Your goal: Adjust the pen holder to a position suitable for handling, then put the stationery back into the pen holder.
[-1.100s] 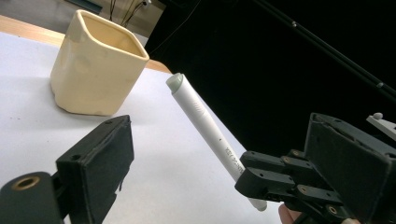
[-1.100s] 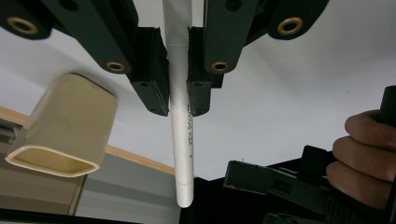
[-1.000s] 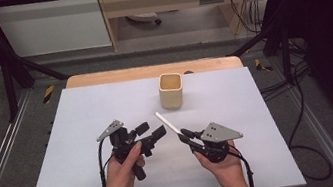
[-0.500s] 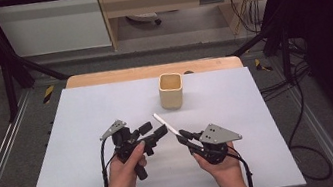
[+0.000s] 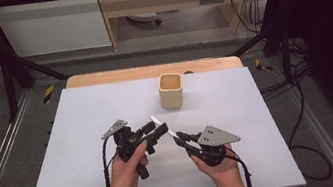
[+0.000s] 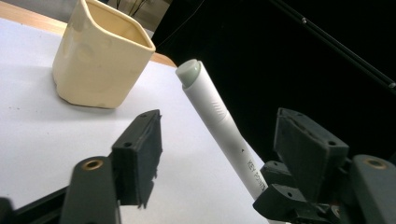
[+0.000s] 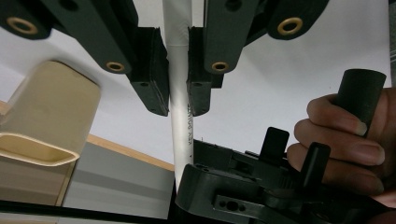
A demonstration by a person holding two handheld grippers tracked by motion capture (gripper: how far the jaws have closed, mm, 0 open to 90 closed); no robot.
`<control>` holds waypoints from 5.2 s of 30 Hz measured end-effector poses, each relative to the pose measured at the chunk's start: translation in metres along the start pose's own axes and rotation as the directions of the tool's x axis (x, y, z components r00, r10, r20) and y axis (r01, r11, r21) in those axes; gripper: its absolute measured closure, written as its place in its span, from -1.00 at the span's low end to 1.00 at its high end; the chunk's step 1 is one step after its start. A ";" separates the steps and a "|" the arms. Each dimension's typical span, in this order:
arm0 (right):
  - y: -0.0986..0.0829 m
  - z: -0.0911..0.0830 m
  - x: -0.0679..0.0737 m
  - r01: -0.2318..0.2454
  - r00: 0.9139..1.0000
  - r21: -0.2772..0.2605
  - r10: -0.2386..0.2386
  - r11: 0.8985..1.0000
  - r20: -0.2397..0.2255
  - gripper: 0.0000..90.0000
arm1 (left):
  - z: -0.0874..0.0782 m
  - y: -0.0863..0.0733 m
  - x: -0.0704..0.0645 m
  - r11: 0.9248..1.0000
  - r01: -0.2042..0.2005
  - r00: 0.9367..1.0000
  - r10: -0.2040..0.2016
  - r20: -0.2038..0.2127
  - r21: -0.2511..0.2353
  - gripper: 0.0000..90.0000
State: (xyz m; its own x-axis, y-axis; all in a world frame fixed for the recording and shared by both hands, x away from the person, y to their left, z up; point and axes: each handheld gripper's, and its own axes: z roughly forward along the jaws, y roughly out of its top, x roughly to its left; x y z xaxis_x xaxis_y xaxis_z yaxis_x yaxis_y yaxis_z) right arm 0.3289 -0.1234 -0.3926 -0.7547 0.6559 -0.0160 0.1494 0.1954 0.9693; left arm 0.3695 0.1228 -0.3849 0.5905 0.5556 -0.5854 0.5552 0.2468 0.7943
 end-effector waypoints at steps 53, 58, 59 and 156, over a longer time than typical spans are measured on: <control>-0.006 0.008 0.003 -0.038 0.998 0.023 0.039 0.999 -0.057 0.74 | -0.003 -0.008 -0.008 0.998 -0.041 0.996 0.044 0.076 -0.042 0.75; -0.007 0.009 0.003 -0.039 0.997 0.027 0.040 0.999 -0.064 0.69 | -0.004 -0.007 -0.009 0.998 -0.049 0.996 0.052 0.071 -0.046 0.75; -0.007 0.009 0.003 -0.039 0.997 0.028 0.040 0.999 -0.065 0.68 | -0.005 -0.007 -0.009 0.998 -0.052 0.996 0.055 0.070 -0.048 0.75; -0.038 -0.034 -0.048 -0.162 0.971 0.188 0.123 0.969 0.202 -0.92 | -0.036 0.084 -0.026 0.948 -0.316 0.947 0.313 -0.067 -0.043 0.75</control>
State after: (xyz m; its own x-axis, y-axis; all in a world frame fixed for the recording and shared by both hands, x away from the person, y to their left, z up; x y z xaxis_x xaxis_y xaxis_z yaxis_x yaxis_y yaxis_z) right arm 0.3377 -0.1879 -0.4205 -0.5853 0.8090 0.0544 0.3872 0.2199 0.8954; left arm 0.3796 0.1580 -0.2971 0.6937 0.6570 -0.2952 0.3146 0.0923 0.9447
